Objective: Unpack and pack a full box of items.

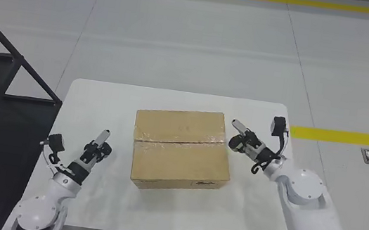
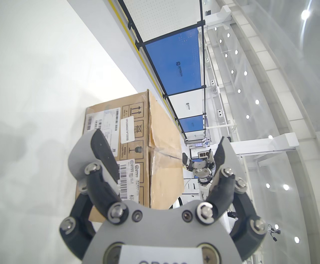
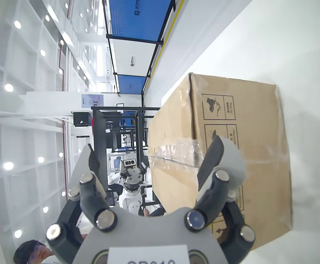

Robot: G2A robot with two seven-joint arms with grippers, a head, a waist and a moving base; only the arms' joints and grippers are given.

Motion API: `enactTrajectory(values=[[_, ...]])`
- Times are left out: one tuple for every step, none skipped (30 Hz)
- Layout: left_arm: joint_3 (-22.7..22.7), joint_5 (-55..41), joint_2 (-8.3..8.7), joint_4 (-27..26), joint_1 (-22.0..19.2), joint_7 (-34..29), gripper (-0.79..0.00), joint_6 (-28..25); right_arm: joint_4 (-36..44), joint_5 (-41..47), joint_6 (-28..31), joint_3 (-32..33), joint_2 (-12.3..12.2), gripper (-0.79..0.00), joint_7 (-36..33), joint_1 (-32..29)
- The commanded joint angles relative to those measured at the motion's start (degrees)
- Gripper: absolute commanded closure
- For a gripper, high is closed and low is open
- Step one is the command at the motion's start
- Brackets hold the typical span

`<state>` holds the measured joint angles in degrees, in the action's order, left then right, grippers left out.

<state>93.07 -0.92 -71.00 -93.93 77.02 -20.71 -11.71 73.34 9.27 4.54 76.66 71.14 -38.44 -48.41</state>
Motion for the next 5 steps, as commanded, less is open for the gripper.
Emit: enactTrajectory(values=[[0.49, -0.49, 0.11, -0.09, -0.1, -0.49, -0.785, -0.15, 1.82, 0.43, 0.76, 1.3, -0.23, -0.785, 1.27, -1.92], [0.8, -0.85, 0.16, -0.16, -0.11, -0.71, -0.785, -0.3, 2.85, 0.68, 1.45, 1.96, -0.33, -0.785, 2.11, -3.0], [1.14, -1.32, 0.21, -0.29, -0.08, -0.97, -0.785, -0.53, 3.89, 1.02, 2.26, 2.64, -0.41, -0.785, 3.12, -4.1], [1.54, -1.82, 0.27, -0.47, -0.02, -1.25, -0.785, -0.76, 4.92, 1.36, 3.29, 3.33, -0.47, -0.785, 4.44, -5.22], [1.97, -2.32, 0.34, -0.65, 0.08, -1.5, -0.785, -1.0, 5.91, 1.81, 4.51, 3.9, -0.5, -0.785, 5.8, -6.34]])
